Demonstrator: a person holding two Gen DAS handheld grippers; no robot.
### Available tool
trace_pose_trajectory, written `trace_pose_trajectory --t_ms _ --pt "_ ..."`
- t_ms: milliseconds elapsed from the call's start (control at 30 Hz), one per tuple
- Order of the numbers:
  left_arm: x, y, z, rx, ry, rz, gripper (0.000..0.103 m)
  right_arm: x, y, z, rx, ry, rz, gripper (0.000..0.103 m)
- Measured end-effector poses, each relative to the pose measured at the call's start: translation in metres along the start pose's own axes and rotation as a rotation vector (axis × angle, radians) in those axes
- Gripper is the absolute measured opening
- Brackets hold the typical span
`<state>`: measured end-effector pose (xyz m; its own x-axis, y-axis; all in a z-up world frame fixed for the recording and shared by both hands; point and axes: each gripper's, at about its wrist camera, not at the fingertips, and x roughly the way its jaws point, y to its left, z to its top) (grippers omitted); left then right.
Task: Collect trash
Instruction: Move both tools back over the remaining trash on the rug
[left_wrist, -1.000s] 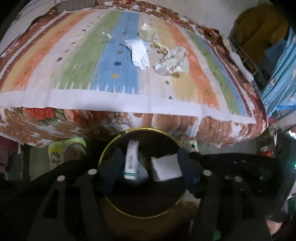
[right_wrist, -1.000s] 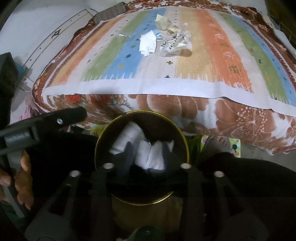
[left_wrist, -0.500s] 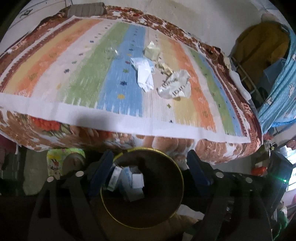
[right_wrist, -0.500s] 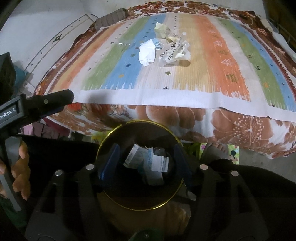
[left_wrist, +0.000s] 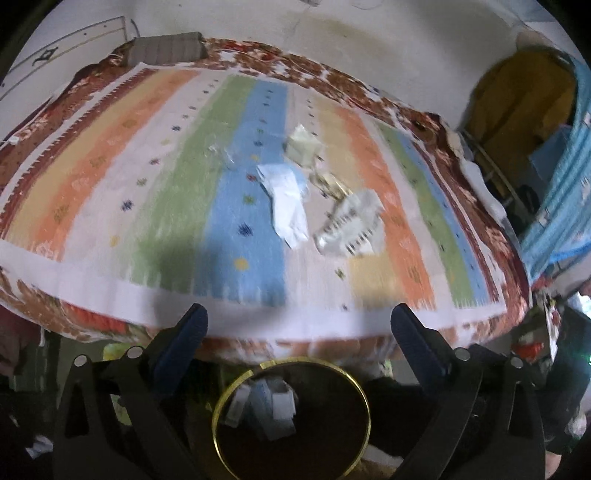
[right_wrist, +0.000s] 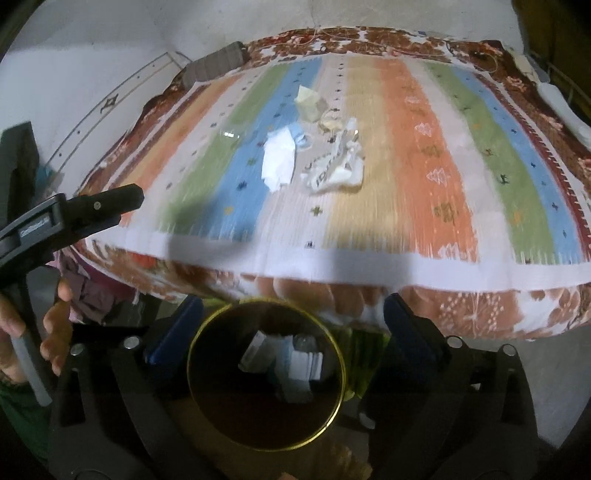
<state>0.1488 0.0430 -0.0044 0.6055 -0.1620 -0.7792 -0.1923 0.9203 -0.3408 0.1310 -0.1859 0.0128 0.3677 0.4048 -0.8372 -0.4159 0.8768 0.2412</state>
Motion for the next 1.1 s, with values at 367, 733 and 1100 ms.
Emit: trace_pose_trajectory --t_ms 367,733,1100 --pt "0.034 0.020 0.048 -0.003 0.037 0.058 0.097 0.014 -0.014 0.056 -0.016 -0.026 -0.021 0.094" --pt "0.065 0.043 0.074 -0.116 0.047 0.068 0.097 0.035 -0.024 0.091 0.002 -0.037 -0.021 0.094" --pt "0.102 0.027 0.095 -0.012 0.076 0.080 0.096 0.076 -0.044 0.119 0.055 0.000 -0.010 0.092"
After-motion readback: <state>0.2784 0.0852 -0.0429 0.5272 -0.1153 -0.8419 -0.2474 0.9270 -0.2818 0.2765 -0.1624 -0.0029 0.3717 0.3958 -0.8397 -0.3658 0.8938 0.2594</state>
